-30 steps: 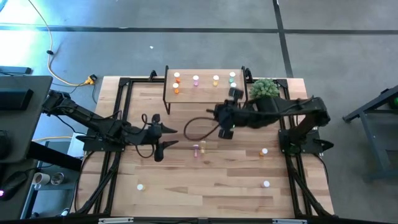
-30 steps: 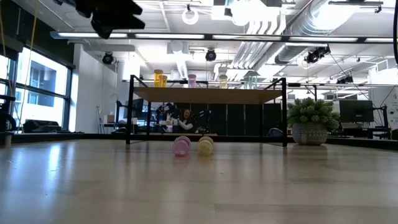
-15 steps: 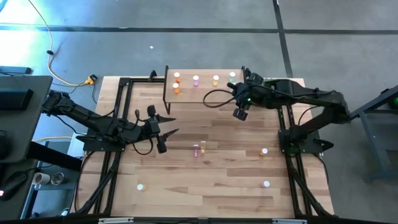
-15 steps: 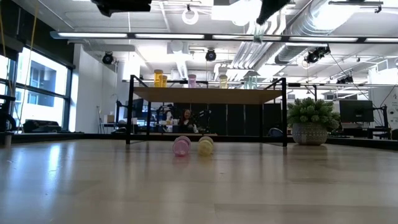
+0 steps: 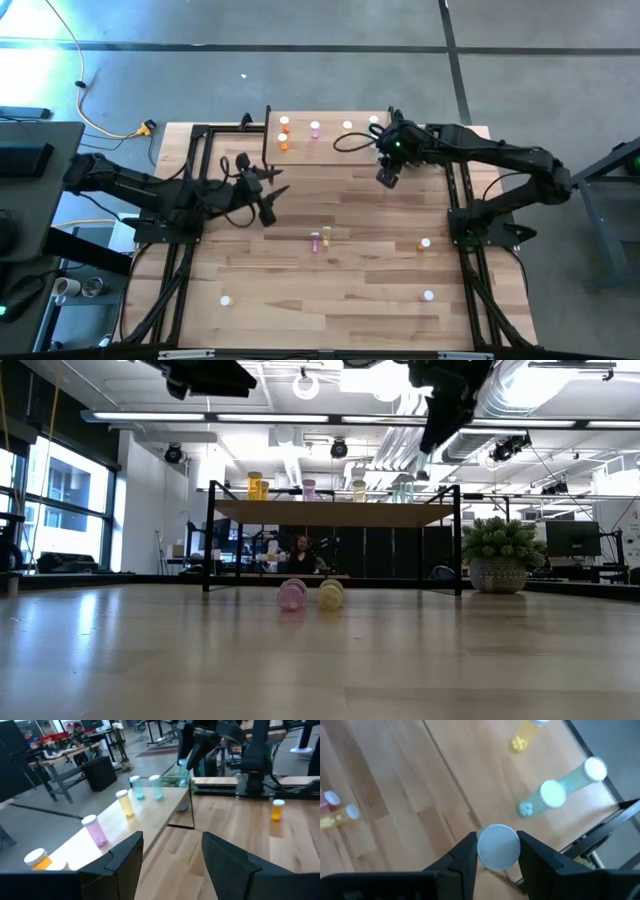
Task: Pick and place medicine bottles onto shelf by color
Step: Put the green pill bottle on the shelf aligned with the other green pill bottles
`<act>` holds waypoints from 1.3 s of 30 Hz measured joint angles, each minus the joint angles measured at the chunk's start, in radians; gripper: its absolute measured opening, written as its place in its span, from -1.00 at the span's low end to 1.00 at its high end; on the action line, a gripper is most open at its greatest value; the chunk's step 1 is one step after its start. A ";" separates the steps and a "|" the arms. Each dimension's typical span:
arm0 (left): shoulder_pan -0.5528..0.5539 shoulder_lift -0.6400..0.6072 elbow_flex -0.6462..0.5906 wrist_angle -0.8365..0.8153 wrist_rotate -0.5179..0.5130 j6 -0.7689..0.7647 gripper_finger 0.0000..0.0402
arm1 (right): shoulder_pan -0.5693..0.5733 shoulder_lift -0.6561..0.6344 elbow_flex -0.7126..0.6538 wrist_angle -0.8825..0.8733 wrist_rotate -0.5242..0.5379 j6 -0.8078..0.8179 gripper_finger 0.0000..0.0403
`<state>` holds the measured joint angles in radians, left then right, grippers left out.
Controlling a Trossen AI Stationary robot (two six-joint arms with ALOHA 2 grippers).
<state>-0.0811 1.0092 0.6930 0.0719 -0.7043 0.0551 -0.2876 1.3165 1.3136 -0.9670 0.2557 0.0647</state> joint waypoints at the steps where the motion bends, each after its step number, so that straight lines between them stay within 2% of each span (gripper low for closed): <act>1: 0.018 0.000 0.000 0.000 0.016 -0.001 -0.04 | -0.013 0.003 0.000 0.010 -0.007 -0.015 -0.43; 9: 0.143 0.000 0.000 -0.010 0.124 -0.044 -0.04 | -0.100 0.023 0.002 0.066 -0.100 -0.074 -0.43; 18: 0.230 -0.001 0.000 -0.033 0.147 -0.044 -0.04 | -0.125 0.061 0.013 0.066 -0.167 -0.091 -0.43; 24: 0.277 -0.011 0.000 -0.036 0.182 -0.051 -0.04 | -0.126 0.100 0.101 -0.003 -0.159 -0.115 -0.43; 39: 0.305 -0.011 0.000 -0.057 0.226 -0.063 -0.04 | -0.144 0.171 0.103 -0.039 -0.157 -0.110 -0.43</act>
<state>0.2241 0.9985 0.6930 0.0153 -0.4782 -0.0078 -0.4320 1.4876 1.4167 -1.0061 0.0987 -0.0452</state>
